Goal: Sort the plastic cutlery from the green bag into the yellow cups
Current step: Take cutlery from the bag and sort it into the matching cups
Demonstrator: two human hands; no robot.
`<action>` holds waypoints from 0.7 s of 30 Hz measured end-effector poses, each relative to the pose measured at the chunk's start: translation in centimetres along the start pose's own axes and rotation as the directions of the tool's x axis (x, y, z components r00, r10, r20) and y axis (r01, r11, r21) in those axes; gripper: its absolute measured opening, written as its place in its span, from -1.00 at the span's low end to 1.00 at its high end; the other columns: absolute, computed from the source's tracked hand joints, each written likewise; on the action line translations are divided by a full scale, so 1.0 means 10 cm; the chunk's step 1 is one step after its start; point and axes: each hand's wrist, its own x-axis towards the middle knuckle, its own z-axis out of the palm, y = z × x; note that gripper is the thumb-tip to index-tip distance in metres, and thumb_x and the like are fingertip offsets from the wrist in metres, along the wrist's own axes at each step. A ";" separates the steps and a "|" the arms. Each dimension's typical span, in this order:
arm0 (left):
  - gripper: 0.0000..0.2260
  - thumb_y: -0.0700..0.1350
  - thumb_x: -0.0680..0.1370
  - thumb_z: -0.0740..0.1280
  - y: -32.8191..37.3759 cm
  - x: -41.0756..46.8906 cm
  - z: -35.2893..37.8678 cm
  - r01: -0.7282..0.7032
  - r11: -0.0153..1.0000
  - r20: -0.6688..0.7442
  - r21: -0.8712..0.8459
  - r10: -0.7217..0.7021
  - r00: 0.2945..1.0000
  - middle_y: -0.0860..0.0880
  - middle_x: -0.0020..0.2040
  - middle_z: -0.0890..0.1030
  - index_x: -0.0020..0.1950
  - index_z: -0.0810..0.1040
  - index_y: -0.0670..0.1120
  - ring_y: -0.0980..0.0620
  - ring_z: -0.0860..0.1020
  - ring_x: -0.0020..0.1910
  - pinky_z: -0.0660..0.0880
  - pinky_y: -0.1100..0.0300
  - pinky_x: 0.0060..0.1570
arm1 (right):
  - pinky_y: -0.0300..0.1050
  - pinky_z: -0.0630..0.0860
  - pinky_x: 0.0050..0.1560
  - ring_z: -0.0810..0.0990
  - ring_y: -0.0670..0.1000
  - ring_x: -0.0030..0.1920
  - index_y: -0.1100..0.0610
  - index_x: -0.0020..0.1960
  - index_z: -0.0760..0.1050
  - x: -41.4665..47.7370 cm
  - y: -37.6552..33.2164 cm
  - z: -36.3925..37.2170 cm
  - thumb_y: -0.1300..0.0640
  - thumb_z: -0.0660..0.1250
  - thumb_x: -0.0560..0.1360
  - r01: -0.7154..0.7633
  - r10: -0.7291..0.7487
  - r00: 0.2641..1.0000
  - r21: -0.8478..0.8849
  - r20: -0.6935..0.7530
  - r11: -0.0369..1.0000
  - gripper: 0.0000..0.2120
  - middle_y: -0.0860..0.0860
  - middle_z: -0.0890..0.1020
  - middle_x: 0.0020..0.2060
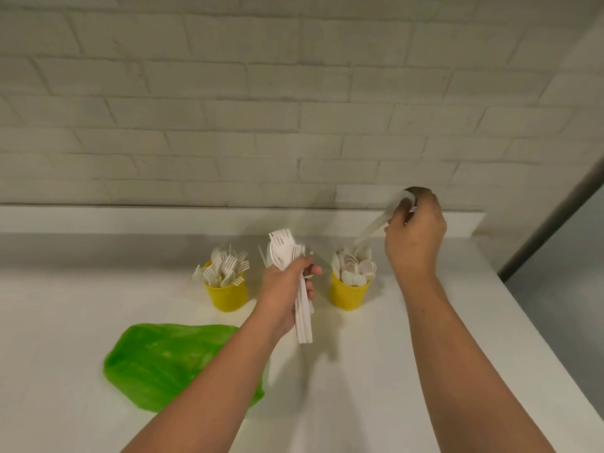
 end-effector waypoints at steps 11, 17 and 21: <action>-0.88 -0.26 0.59 0.34 0.02 -0.01 0.09 0.052 0.998 0.247 0.040 -0.060 0.967 -0.11 -0.29 0.55 -0.14 0.55 -0.12 0.07 0.33 -0.50 0.28 0.25 -0.47 | -0.05 0.45 -0.19 0.59 0.28 -0.13 0.13 0.31 0.50 -0.20 0.39 0.32 0.32 0.19 0.57 0.118 -0.011 0.926 -0.261 0.378 0.958 -0.66 0.19 0.53 0.08; -0.91 -0.25 0.60 0.34 0.05 0.00 0.02 0.062 0.996 0.293 0.065 -0.078 0.953 -0.13 -0.25 0.58 -0.10 0.54 -0.13 0.08 0.38 -0.50 0.33 0.26 -0.49 | -0.05 0.41 -0.21 0.56 0.25 -0.08 0.22 0.15 0.52 -0.30 0.53 0.52 0.22 0.24 0.54 0.335 -0.022 0.821 -0.450 0.570 0.827 -0.79 0.18 0.59 -0.04; -0.97 -0.27 0.60 0.28 0.06 -0.01 0.00 0.104 0.995 0.281 -0.004 -0.098 0.955 -0.16 -0.22 0.62 0.00 0.48 -0.23 0.05 0.44 -0.47 0.42 0.25 -0.50 | 0.03 0.30 -0.13 0.45 0.26 0.01 0.17 -0.01 0.66 -0.42 0.53 0.51 0.13 0.30 0.48 0.376 0.020 0.836 -0.599 0.548 0.707 -0.80 0.19 0.51 0.01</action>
